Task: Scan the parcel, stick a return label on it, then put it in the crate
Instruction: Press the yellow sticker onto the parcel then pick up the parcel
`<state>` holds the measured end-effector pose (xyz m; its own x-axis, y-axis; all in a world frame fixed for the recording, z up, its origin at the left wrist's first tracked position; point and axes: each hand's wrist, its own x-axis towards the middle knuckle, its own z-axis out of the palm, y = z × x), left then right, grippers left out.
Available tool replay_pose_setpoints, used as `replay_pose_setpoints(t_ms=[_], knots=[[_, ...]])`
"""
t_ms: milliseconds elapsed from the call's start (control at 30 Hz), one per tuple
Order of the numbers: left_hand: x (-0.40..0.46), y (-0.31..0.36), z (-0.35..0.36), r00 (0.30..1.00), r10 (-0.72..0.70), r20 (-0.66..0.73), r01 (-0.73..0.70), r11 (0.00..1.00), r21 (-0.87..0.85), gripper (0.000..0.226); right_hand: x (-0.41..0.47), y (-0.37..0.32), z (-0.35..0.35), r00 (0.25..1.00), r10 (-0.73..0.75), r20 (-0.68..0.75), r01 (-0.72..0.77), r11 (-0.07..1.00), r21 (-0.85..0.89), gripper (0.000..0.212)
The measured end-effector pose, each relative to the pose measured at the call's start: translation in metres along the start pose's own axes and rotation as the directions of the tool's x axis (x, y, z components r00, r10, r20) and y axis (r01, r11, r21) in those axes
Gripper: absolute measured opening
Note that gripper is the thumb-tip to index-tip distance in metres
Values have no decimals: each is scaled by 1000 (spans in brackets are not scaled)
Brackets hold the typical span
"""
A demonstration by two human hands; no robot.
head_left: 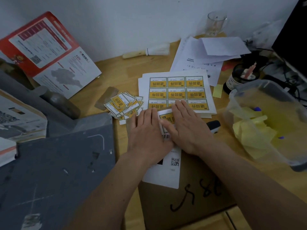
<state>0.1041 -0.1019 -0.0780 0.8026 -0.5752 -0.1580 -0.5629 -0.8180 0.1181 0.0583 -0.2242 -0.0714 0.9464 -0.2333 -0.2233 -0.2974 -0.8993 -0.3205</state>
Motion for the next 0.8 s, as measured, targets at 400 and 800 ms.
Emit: replay_pose_setpoints(t_ms=[400,800], knots=[[-8,4,8,1000,12,-27,-12,1000,5,69,11,20,11,993,51,-102,-25,970,242,49],[-47,22,3,1000,-10,20,10,999,37,57,-53,24,14,971,-20,-239,9,999,-45,56]])
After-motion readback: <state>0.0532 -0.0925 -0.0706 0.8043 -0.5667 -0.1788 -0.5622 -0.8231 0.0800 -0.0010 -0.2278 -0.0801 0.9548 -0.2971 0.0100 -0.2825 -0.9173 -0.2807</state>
